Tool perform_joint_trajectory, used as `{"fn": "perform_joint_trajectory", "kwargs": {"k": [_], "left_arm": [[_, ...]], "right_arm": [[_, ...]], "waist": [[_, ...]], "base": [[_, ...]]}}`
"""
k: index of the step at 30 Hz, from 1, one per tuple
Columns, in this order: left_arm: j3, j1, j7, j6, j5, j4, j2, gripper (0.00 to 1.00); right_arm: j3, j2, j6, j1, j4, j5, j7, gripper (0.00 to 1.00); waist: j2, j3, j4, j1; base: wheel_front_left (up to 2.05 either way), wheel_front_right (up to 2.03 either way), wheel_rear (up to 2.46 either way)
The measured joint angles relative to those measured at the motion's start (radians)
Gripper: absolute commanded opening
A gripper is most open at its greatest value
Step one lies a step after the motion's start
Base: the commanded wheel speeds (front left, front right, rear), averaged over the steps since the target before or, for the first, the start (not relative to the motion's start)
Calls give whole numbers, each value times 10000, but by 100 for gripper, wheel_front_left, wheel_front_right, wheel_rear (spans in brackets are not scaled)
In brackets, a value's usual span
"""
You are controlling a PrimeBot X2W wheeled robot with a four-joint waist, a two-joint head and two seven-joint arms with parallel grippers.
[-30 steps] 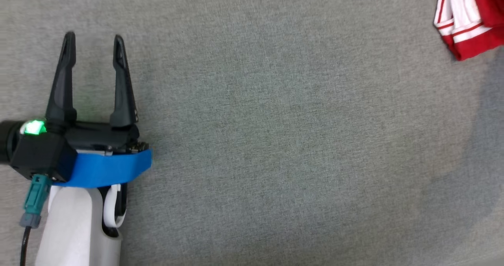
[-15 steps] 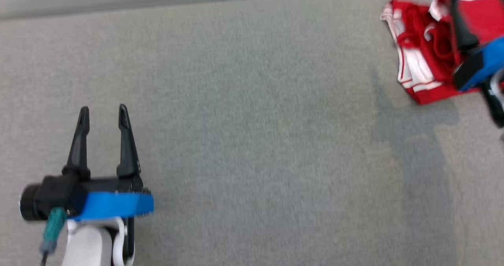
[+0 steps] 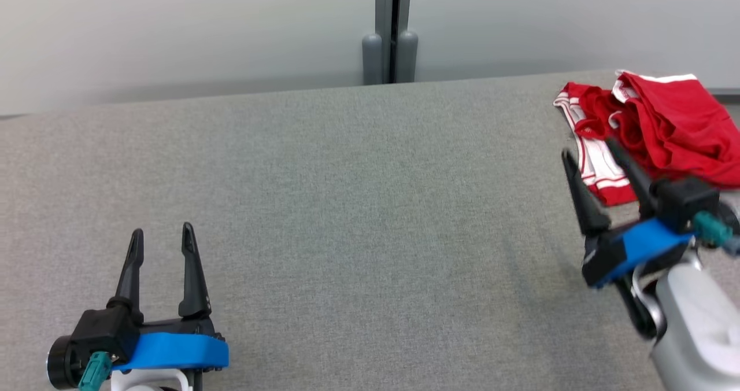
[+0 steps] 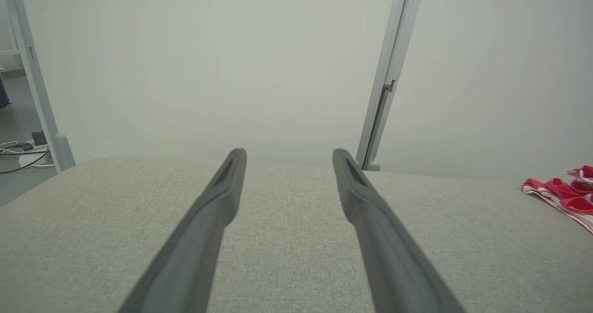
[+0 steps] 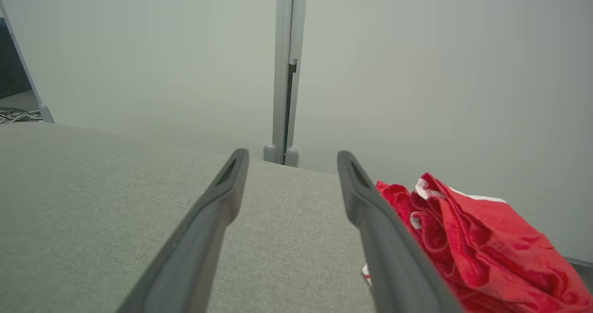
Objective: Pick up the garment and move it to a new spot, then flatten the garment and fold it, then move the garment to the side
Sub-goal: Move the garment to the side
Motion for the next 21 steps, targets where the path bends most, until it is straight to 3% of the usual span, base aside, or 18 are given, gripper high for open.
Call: {"fn": "perform_joint_trajectory", "kwargs": {"k": [9, 21], "left_arm": [[31, 403, 0, -109, 0, 435, -125, 100], [-17, 646, 0, -332, 17, 1047, -198, 100]], "right_arm": [[-1126, 880, 0, 2514, -1051, -479, -2, 100], [-2270, 1766, 0, 4417, -2788, -1080, 142, 100]], "waist": [[0, -711, 24, 1], [2, -1379, 135, 1]], "base": [[0, 0, 0], [0, 0, 0]]}}
